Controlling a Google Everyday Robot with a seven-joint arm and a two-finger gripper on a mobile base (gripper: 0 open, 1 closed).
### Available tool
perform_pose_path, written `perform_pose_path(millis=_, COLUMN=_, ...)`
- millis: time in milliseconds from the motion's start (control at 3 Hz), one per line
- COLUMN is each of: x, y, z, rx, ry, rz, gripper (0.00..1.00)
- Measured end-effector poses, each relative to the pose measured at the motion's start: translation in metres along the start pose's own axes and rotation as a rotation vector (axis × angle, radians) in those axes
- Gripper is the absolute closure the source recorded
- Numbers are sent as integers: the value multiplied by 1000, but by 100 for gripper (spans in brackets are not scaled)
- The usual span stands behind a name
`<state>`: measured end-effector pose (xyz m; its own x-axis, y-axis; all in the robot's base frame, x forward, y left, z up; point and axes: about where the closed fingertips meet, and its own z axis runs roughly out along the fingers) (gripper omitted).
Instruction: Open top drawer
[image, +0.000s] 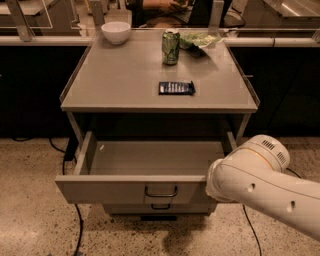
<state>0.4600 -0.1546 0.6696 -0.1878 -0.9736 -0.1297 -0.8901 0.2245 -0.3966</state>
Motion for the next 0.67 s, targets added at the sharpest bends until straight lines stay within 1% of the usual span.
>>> perform_pose_path(millis=333, x=1, y=9, z=-4, rx=-34, ry=-4, rz=0, gripper=100)
perform_pose_path(millis=667, x=1, y=8, z=-5, rx=-34, ry=-4, rz=0, gripper=100)
